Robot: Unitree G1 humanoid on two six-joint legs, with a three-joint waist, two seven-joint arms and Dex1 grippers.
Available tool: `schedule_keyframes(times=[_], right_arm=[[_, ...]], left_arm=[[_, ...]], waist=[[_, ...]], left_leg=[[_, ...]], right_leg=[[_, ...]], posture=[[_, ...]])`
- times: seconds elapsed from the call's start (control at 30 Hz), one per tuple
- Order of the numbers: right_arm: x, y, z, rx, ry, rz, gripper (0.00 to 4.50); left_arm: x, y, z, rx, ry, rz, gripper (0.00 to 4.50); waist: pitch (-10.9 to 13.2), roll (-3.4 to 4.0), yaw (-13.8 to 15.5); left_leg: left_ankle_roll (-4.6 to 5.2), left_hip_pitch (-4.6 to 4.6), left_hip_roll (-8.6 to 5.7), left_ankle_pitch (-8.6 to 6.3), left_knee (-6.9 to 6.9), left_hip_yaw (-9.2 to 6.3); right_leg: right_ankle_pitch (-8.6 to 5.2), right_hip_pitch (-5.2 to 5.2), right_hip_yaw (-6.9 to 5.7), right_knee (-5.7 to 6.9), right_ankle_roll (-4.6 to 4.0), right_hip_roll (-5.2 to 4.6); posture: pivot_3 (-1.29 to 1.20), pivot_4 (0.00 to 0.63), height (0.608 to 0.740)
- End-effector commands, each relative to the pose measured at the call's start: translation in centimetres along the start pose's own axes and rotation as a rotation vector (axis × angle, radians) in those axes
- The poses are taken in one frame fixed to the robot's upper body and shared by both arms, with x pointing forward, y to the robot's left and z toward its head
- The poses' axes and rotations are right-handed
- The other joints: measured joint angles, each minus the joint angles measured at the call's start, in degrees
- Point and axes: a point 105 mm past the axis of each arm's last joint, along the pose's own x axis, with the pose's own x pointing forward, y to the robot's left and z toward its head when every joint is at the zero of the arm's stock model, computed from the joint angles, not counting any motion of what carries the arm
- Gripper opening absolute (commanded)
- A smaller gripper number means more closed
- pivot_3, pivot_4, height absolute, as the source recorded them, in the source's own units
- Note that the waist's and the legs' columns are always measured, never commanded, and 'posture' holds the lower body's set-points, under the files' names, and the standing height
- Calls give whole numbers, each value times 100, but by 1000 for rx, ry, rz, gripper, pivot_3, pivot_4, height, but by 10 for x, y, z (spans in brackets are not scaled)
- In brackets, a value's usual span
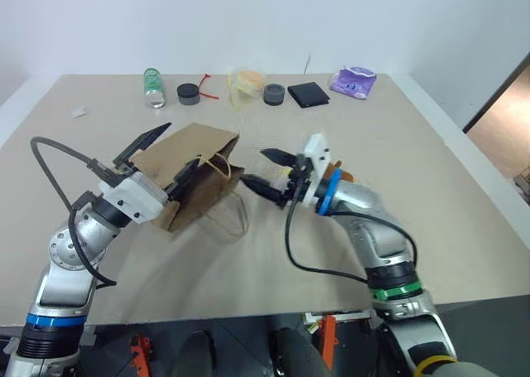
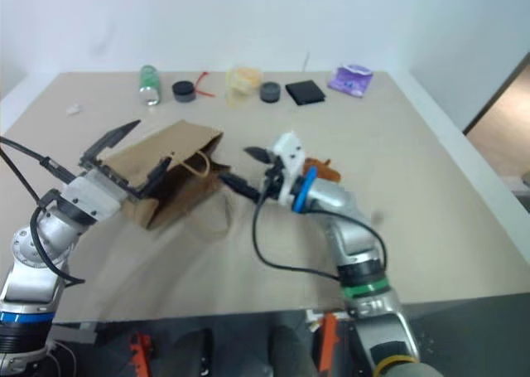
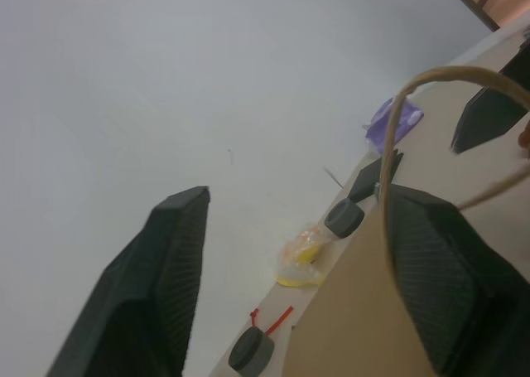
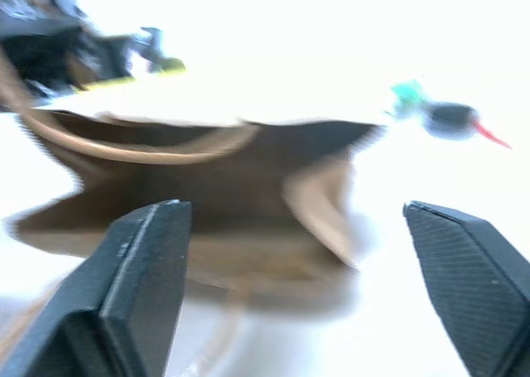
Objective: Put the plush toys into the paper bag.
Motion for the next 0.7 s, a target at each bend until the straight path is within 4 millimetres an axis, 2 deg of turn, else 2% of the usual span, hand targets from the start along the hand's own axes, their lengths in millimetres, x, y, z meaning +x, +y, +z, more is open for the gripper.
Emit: schedule_keyframes(times=[0.03, 0.1, 0.2, 0.3, 0.4, 0.47, 0.53, 0.67, 0.7], right_arm=[[-13, -19, -8, -34, 101, -91, 4500], [-18, -27, -25, -25, 194, -135, 4500], [-20, -23, -43, 12, 279, -130, 4500], [-18, -21, -49, 21, 299, -134, 4500], [-15, -19, -49, 31, 290, -132, 3668], [-14, -20, -48, 38, 278, -136, 2840], [-13, -22, -46, 44, 271, -145, 1856], [-13, -22, -47, 44, 274, -145, 583], [-13, -21, -48, 44, 277, -141, 417]], left_arm=[[0, 7, 12, 20, -46, 16, 4418], [0, 7, 12, 20, -46, 15, 4418], [0, 8, 12, 23, -46, 16, 4418], [1, 8, 12, 28, -46, 8, 4418], [1, 4, 11, 37, -43, -21, 4500], [1, 1, 10, 25, -40, -38, 3989], [0, -3, 9, 16, -37, -62, 3268], [0, -5, 9, 11, -38, -67, 1964], [0, -5, 9, 10, -38, -66, 1776]], waist=[[0, 0, -8], [0, 0, -21], [0, 0, -17], [0, 0, -17], [0, 0, -16], [0, -1, -16], [0, 0, -16], [0, 0, -16], [0, 0, -15]], left_leg=[[0, 0, 0, 0, 0, 0], [0, 1, 0, 0, -1, 2], [0, 1, 0, 0, -4, 1], [0, 0, -1, 0, -4, 4], [0, 0, -1, 0, -2, 4], [0, 1, -1, 0, -2, 4], [0, 2, -1, 0, -2, 4], [0, 1, -1, 0, -2, 4], [0, 1, -1, 0, -2, 4]], right_leg=[[0, 0, 0, 0, 0, 0], [0, -2, 2, 0, 0, 1], [-1, -4, 3, 0, -1, 3], [-2, -3, 6, -1, 0, 1], [-1, 0, 6, -5, 2, 1], [-1, 0, 6, -5, 3, 1], [-1, 0, 6, -4, 2, 2], [-1, -1, 6, -5, 2, 1], [-1, -1, 6, -4, 2, 1]], posture=[[0, 150, 740], [0, 150, 740], [0, 150, 740], [0, 150, 740], [0, 150, 740], [0, 150, 740], [0, 150, 740], [0, 150, 740], [0, 150, 740]])
